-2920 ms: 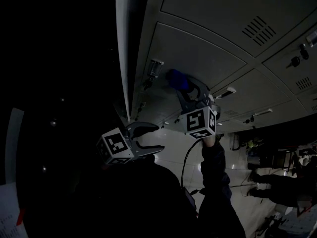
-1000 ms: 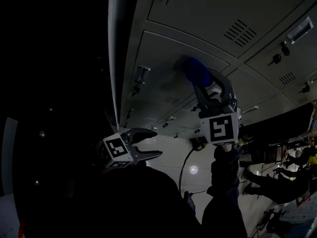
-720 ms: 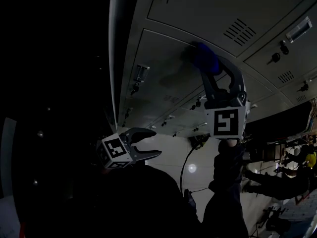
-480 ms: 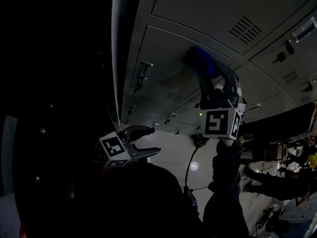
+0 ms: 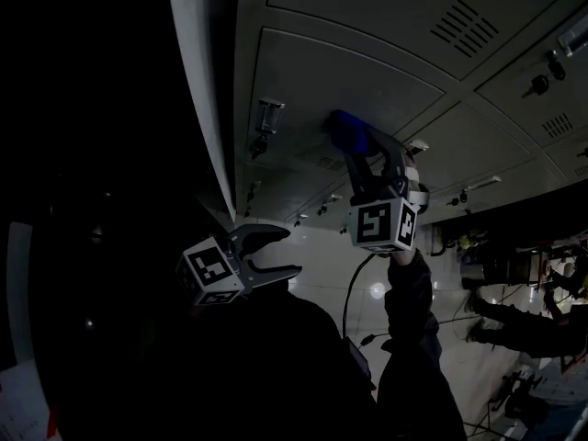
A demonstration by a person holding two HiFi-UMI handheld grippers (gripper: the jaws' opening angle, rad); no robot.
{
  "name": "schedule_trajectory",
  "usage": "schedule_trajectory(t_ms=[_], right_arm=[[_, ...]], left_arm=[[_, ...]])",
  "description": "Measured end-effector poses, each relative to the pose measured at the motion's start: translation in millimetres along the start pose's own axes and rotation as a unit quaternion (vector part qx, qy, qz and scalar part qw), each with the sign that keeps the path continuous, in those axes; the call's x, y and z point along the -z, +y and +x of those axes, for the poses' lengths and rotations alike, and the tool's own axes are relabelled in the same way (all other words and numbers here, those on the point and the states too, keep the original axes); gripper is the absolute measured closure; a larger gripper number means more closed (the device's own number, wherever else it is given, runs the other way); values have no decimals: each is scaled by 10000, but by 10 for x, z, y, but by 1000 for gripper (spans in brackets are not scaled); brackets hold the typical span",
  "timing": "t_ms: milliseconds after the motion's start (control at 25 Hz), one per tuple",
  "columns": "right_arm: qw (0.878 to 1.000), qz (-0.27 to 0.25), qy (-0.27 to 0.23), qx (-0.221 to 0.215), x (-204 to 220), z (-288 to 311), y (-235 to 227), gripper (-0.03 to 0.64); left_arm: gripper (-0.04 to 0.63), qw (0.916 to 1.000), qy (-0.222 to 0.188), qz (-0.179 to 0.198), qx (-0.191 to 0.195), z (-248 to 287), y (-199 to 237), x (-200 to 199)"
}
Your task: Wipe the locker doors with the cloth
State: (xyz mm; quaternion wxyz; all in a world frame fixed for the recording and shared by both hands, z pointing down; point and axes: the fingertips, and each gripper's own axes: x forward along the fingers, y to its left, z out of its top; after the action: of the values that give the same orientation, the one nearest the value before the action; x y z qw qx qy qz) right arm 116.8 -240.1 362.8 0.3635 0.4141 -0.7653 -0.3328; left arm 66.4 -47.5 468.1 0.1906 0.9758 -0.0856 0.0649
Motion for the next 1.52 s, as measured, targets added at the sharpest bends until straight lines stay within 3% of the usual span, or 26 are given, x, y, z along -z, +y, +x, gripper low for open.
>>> schedule_trajectory(t_ms=[520,1040,1360,1520], right_arm=[[9975,95,367,-599,718,345,1005,491],[9928,296,517,-1035,1151,634,1786,491],[9835,703,844,-1440,1284,701,2039,491],[9840,794,697,-1435,1084,463,1883,492]], left_arm=[[333,9999,132,-85,28,64,0,57],[333,9994,267,-159,-120,-8,-13,86],[333,9993,333,-145,-103,-31,-69,157],[333,9994,317,-136,16,-3,-123,175]])
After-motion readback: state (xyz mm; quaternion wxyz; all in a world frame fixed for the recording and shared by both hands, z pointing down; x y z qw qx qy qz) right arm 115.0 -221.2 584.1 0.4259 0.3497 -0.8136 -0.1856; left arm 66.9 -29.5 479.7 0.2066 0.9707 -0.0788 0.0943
